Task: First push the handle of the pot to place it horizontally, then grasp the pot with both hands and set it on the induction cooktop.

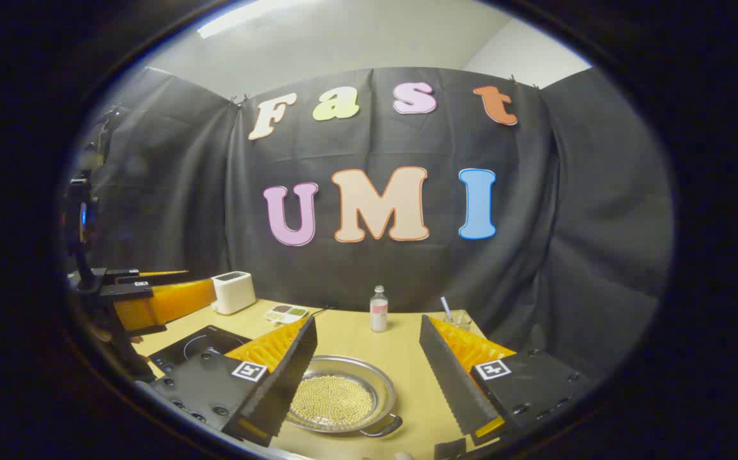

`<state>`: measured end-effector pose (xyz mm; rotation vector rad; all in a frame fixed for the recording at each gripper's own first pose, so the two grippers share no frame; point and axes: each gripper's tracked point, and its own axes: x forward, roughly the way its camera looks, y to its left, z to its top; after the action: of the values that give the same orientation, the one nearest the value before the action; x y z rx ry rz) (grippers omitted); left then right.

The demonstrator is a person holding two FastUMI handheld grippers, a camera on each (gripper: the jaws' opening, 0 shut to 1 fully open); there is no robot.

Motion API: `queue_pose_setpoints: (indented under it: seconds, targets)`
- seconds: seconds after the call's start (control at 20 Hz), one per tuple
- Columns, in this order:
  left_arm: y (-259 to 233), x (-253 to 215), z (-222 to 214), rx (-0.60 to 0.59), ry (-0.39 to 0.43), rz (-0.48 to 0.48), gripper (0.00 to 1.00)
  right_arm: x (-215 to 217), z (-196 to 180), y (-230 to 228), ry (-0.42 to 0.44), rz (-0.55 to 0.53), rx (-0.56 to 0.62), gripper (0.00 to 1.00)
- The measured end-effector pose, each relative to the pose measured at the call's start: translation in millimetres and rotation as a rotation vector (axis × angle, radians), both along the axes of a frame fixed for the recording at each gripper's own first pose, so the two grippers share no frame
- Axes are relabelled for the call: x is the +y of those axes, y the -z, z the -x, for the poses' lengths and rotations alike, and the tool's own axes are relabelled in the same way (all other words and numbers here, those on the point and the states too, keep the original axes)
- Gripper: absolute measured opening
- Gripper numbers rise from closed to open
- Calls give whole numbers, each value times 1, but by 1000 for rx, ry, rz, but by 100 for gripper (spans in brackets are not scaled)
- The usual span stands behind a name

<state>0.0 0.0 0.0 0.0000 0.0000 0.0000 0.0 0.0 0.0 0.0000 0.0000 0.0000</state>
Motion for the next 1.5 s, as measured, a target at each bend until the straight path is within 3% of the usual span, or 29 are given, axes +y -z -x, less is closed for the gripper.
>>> queue_pose_setpoints:
  seconds: [0.15, 0.2, 0.3, 0.65, 0.75, 1.05, 1.25, 1.5]
  targets:
    - [1, -7, -3, 5, 10, -11, 93, 1, 2, -1, -11, 7, -6, 99]
    - [2, -9, -4, 6, 13, -13, 96, 0, 2, 0, -9, 9, -4, 99]
    - [4, -14, -5, 11, 22, -15, 93, 0, 1, 1, -5, 6, 0, 99]
    - [8, -16, -8, 20, 16, -16, 97, -5, 1, -4, 1, 2, -5, 99]
    - [10, -17, -10, 25, 14, -20, 93, -2, 1, -5, -9, 15, -9, 99]
    - [11, -20, -11, 23, 21, -24, 99, -2, -1, 0, -8, 4, 1, 99]
    - [13, -21, -11, 23, 22, -29, 94, -6, -2, 6, -3, 3, 21, 99]
    - [17, -20, -12, 34, 24, -21, 96, -3, -2, 7, -5, 26, 23, 99]
